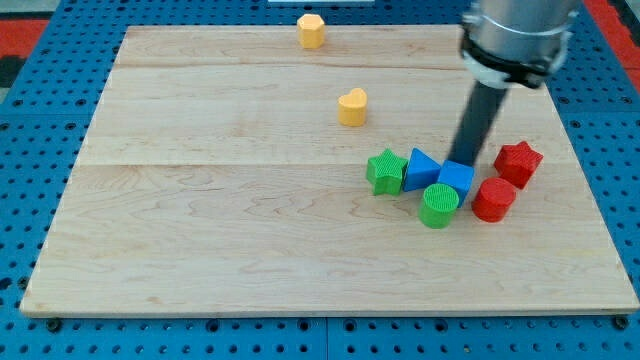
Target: Slide red star into the blue cube
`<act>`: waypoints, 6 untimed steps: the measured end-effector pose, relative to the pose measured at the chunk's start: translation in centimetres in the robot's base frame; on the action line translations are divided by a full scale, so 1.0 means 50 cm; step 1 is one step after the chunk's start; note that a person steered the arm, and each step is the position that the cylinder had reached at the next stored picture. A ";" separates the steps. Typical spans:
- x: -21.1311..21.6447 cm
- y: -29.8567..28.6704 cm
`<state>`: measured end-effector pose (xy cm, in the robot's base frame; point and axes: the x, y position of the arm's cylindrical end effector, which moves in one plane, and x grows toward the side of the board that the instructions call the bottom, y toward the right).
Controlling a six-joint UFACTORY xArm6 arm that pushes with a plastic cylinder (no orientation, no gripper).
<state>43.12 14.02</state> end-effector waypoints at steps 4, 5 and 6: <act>-0.027 0.205; 0.034 0.125; 0.109 0.030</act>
